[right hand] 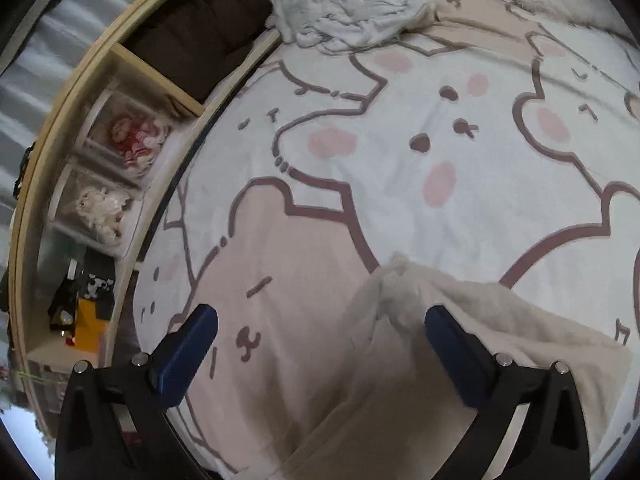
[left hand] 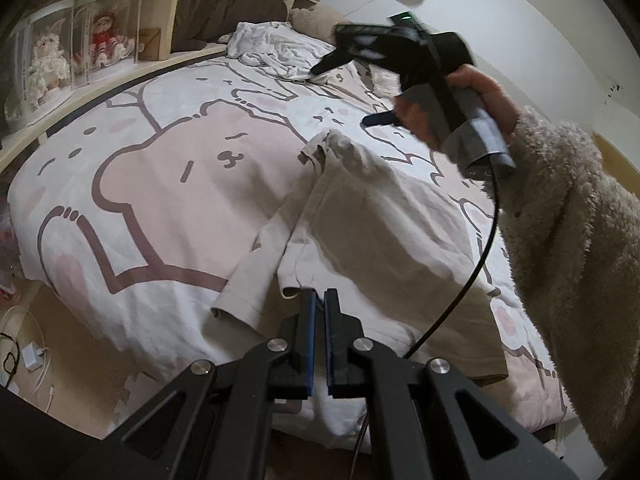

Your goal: Fold clothes

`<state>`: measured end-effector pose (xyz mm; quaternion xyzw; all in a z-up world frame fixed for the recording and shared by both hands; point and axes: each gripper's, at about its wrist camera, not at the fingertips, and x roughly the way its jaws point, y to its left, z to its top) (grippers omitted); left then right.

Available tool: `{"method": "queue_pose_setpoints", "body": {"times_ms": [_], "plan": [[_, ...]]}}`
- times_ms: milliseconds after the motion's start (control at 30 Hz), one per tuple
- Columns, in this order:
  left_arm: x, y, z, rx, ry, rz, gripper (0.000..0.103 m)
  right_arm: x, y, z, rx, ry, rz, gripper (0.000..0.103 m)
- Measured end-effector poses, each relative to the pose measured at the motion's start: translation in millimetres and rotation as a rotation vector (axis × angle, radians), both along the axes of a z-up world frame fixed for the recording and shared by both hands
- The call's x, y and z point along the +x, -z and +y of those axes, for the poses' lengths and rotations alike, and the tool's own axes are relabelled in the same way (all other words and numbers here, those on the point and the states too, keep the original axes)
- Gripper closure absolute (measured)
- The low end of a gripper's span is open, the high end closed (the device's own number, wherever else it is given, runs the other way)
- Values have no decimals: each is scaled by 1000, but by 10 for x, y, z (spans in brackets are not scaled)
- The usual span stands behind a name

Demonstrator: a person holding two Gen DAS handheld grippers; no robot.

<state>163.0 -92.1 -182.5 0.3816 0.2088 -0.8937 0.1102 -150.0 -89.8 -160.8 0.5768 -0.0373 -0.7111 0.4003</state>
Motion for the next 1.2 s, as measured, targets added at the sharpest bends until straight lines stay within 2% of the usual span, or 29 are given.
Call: {"method": "queue_pose_setpoints", "body": {"times_ms": [67, 133, 167, 200, 233, 267, 333, 433, 567, 667, 767, 900, 1033, 1133, 1200], "plan": [[12, 0, -18, 3, -7, 0, 98, -43, -57, 52, -37, 19, 4, 0], [20, 5, -34, 9, -9, 0, 98, -90, -51, 121, -15, 36, 10, 0], [23, 10, -45, 14, -10, -1, 98, -114, -34, 160, 10, 44, 15, 7], [25, 15, -55, 20, -11, -1, 98, -139, -16, 199, 34, 52, 19, 17], [26, 26, -66, 22, -15, -7, 98, -163, 2, 237, 59, 60, 23, 39], [27, 37, -77, 25, -20, -13, 98, -183, 37, 270, 88, 65, 19, 55], [27, 68, -98, 28, -30, -31, 98, -166, 183, 281, 151, 47, 12, 72], [22, 148, -134, 31, -51, -75, 98, -69, 369, 245, 223, 4, 44, 76], [16, 246, -186, 32, -81, -129, 98, 45, 606, 55, 258, -42, 26, 80], [35, 288, -234, 24, -113, -160, 98, 96, 660, -132, 244, -65, 36, 80], [81, 276, -312, 30, -145, -154, 98, 133, 670, -284, 213, -84, 45, 80], [96, 159, -338, 53, -139, -90, 98, 172, 310, 121, 43, -72, 43, 80], [-54, -19, -184, 33, -45, -37, 98, 403, 6, 796, -16, -46, 105, 80], [-290, -79, -43, 49, 55, -43, 98, 651, 8, 1295, -24, 1, 113, 80], [-558, -106, 81, 52, 133, -52, 98, 808, 143, 1580, -39, 52, 70, 80]]}}
